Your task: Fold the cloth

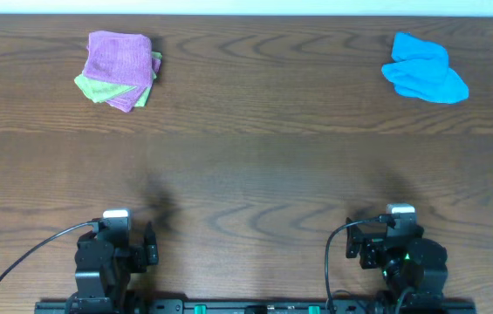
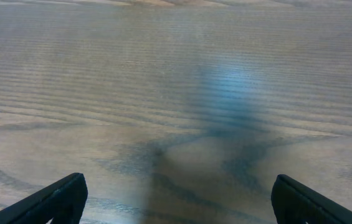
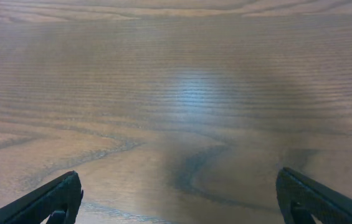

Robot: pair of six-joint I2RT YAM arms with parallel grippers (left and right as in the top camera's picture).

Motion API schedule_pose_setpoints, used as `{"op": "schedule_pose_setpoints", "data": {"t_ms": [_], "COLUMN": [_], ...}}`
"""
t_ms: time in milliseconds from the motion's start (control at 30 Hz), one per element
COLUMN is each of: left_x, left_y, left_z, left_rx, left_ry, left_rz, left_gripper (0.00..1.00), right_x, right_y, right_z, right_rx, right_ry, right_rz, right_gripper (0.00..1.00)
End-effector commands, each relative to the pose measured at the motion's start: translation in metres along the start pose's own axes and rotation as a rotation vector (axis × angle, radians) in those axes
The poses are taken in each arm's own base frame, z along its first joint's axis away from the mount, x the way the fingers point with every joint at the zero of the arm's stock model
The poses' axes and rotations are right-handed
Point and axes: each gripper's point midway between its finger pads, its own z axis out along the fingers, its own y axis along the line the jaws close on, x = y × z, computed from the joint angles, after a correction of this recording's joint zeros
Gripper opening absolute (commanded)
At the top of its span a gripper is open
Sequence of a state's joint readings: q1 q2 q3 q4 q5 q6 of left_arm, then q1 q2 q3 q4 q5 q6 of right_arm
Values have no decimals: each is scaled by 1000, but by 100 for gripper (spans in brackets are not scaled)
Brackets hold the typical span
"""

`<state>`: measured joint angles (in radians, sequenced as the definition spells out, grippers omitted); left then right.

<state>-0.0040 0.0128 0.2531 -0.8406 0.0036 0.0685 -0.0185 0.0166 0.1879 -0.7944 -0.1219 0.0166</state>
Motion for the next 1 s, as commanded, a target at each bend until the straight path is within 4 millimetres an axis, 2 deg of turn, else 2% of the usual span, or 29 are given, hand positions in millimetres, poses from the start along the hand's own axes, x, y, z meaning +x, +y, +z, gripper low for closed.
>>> {"op": "schedule_pose_setpoints", "data": {"t_ms": [0,600,767,900,967], "left_x": [16,16,16,16,16], "left_y": [3,3,3,3,3], "left_z": [1,1,1,1,1], "left_rx": [-17,-17,-17,-17,-17], "left_ry": [58,58,58,58,58], "left_rz": [43,43,43,43,43], "left_gripper": [95,95,95,95,95], "right_x": [2,-2,-21,-51,-72], "right_y": [-4,-3,-5,-9,-13], "right_z": [2,2,-7,-19,-25], "right_rx": [17,12,28,63,87], "right_ry": [-1,-17,-30,16,52], "right_rz": [2,27,114,152,167], "right_gripper": [99,99,99,99,99]}}
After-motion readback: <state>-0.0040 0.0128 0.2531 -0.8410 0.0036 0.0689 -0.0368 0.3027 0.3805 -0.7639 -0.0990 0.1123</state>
